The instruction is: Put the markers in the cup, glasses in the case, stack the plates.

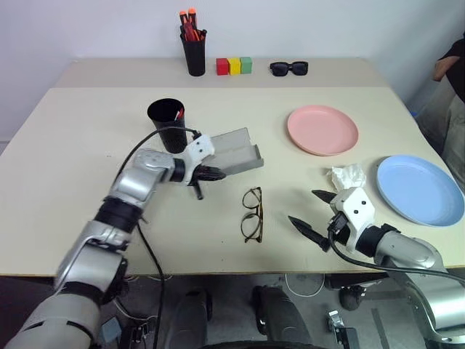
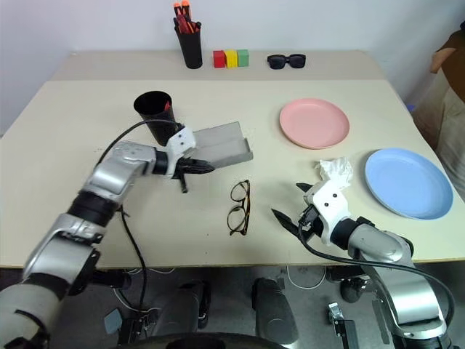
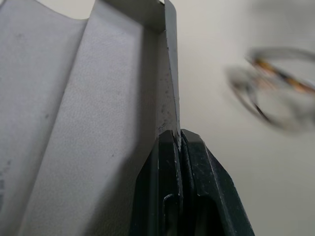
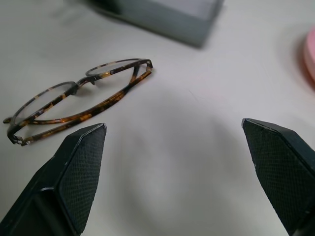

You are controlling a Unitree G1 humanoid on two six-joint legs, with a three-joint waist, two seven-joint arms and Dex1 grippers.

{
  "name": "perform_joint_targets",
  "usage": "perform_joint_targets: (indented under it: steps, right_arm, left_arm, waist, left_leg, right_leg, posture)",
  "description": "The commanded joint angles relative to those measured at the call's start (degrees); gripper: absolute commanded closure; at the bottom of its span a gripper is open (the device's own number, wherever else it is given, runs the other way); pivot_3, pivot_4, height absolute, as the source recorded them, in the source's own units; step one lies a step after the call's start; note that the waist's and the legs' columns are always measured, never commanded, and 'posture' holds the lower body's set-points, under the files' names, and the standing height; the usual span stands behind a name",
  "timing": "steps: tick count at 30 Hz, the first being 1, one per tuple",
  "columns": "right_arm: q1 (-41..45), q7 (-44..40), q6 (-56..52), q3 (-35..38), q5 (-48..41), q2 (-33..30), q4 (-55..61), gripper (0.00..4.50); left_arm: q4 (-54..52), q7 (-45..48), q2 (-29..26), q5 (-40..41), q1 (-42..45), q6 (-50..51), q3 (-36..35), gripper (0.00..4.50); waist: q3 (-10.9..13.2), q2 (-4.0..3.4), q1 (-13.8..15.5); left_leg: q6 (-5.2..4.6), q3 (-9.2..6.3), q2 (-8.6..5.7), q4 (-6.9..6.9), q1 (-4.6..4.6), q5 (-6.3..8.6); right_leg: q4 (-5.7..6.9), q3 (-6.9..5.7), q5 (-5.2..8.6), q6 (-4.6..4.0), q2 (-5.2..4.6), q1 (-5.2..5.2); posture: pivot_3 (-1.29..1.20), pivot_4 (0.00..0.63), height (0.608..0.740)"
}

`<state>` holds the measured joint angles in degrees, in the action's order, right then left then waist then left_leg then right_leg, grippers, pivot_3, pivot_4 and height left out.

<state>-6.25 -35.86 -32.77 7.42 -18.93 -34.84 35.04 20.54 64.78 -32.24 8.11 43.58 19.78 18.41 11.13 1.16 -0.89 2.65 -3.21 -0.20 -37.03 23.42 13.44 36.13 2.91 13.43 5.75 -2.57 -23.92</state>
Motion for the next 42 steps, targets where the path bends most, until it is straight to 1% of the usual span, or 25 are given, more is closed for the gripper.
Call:
perform_joint_targets:
  steps: [1, 5, 8, 10, 13, 18, 23, 25, 27, 31, 35, 38, 41, 42]
  right_arm:
    - [2.3, 0.4, -3.3, 0.2, -4.4, 1.2, 1.5, 0.0]
    - [3.9, 0.9, -6.4, -1.0, -6.7, 1.8, 1.9, 0.0]
    - [4.7, 1.4, -7.8, -2.0, -7.4, 2.1, 1.8, 0.0]
    - [6.1, 2.6, -11.0, -2.5, -8.7, 2.3, 1.8, 0.0]
    - [8.3, 3.8, -15.5, -1.6, -12.4, 3.4, 2.1, 0.0]
    - [11.8, 6.8, -24.8, -0.5, -18.1, 3.6, 2.4, 0.0]
    - [16.4, 11.9, -34.9, 2.2, -25.4, 7.0, 1.9, 0.0]
    - [18.1, 14.8, -39.7, 3.8, -27.7, 8.8, 0.9, 0.0]
    - [19.3, 17.1, -43.7, 5.3, -29.5, 10.4, 0.3, 0.0]
    - [20.0, 19.9, -49.6, 8.6, -32.9, 13.6, -0.3, 0.0]
    - [20.4, 22.3, -54.0, 10.1, -34.5, 16.9, -0.5, 0.0]
    - [20.9, 24.2, -56.4, 11.2, -34.8, 20.1, -1.1, 0.0]
    - [21.5, 25.8, -58.5, 12.5, -34.1, 23.2, -2.3, 0.0]
    - [21.7, 26.3, -59.1, 13.2, -33.9, 24.2, -2.8, 0.25]
  left_arm:
    - [-5.2, 7.0, -5.0, 1.0, -1.4, -2.2, -1.6, 4.43]
    - [-7.1, 9.6, -7.6, 1.6, -3.2, -1.1, -2.3, 4.43]
    - [-8.2, 11.0, -8.1, 2.3, -4.2, 0.1, -2.8, 4.43]
    - [-9.3, 12.3, -8.0, 3.6, -4.8, 1.7, -3.4, 4.43]
    - [-9.9, 12.8, -7.9, 4.5, -5.0, 3.1, -3.8, 3.62]
    - [-8.7, 9.8, -7.8, 1.6, -5.3, -2.1, -4.2, 1.15]
    - [-8.0, 6.4, -7.7, 1.3, -5.8, -5.9, -6.3, 1.15]
    - [-9.6, 5.8, -8.1, 2.7, -6.9, -5.2, -7.9, 1.15]
    - [-13.0, 6.2, -9.1, 4.2, -9.1, -3.7, -9.3, 1.15]
    - [-25.0, 7.6, -12.6, 9.6, -18.0, 1.2, -12.7, 1.15]
    - [-36.1, 6.9, -14.4, 13.9, -26.8, 5.3, -14.4, 1.15]
    - [-40.8, 5.2, -14.5, 15.5, -31.4, 6.9, -15.0, 1.15]
    - [-43.5, 3.0, -14.2, 16.2, -33.9, 8.4, -15.1, 1.15]
    - [-44.0, 2.4, -14.1, 16.4, -34.3, 8.8, -15.0, 1.11]
  waist:
    - [0.0, 0.0, 0.1]
    - [0.0, 0.0, 0.4]
    - [0.0, 0.0, 0.2]
    - [0.0, 0.0, 0.1]
    - [0.0, 0.0, 0.0]
    - [0.0, 0.0, 0.1]
    - [0.0, 0.0, 0.1]
    - [0.0, 0.0, 0.1]
    - [0.0, -0.01, -0.1]
    - [0.0, -0.03, -0.2]
    - [0.0, -0.04, -0.1]
    - [0.0, -0.05, -0.1]
    - [0.0, -0.05, -0.2]
    - [0.0, -0.05, -0.2]
  left_leg:
    - [0.0, 0.01, 0.0, -0.01, 0.0, 0.0]
    - [-0.01, -0.02, 0.0, -0.06, 0.03, 0.01]
    - [-0.03, -0.01, 0.0, -0.09, 0.05, 0.01]
    - [-0.03, -0.01, 0.0, -0.08, 0.05, 0.02]
    - [-0.04, -0.01, 0.02, -0.08, 0.04, 0.02]
    - [-0.04, -0.02, 0.02, -0.08, 0.04, 0.02]
    - [-0.04, -0.03, 0.03, -0.07, 0.04, 0.02]
    - [-0.05, -0.03, 0.03, -0.07, 0.04, 0.02]
    - [-0.05, -0.03, 0.05, -0.06, 0.04, 0.03]
    - [-0.08, 0.0, 0.12, 0.03, 0.04, 0.05]
    - [-0.09, 0.01, 0.22, 0.01, 0.05, 0.05]
    - [-0.09, 0.02, 0.23, 0.01, 0.05, 0.05]
    - [-0.09, 0.03, 0.23, 0.0, 0.04, 0.05]
    - [-0.09, 0.04, 0.22, 0.0, 0.04, 0.05]
  right_leg:
    - [0.0, 0.0, 0.0, -0.01, -0.01, 0.01]
    - [-0.03, -0.01, 0.03, -0.04, -0.05, 0.05]
    - [-0.05, -0.01, 0.04, -0.04, -0.06, 0.05]
    - [-0.03, -0.01, 0.04, -0.04, -0.02, 0.05]
    - [-0.01, -0.01, 0.03, -0.04, 0.0, 0.02]
    - [0.0, -0.01, 0.02, -0.03, 0.0, 0.02]
    - [0.01, -0.01, 0.02, -0.03, 0.0, 0.01]
    - [0.01, -0.01, 0.01, -0.02, 0.0, 0.01]
    - [0.01, -0.01, 0.01, -0.01, 0.0, 0.0]
    - [0.03, 0.0, 0.01, -0.01, -0.02, -0.07]
    - [0.02, 0.0, 0.01, -0.03, -0.04, -0.07]
    - [-0.01, 0.0, 0.03, -0.05, -0.05, -0.06]
    - [-0.01, 0.0, 0.08, -0.14, -0.04, -0.06]
    - [-0.01, 0.0, 0.09, -0.16, -0.03, -0.07]
  posture:
    - [0.0, 0.15, 0.74]
    - [0.0, 0.15, 0.74]
    - [0.0, 0.15, 0.74]
    - [0.0, 0.15, 0.74]
    - [0.0, 0.15, 0.74]
    - [0.0, 0.15, 0.74]
    - [0.0, 0.15, 0.74]
    - [0.0, 0.15, 0.74]
    - [0.0, 0.15, 0.74]
    - [0.0, 0.15, 0.74]
    - [0.0, 0.15, 0.74]
    - [0.0, 0.15, 0.74]
    - [0.0, 0.15, 0.74]
    - [0.0, 0.15, 0.74]
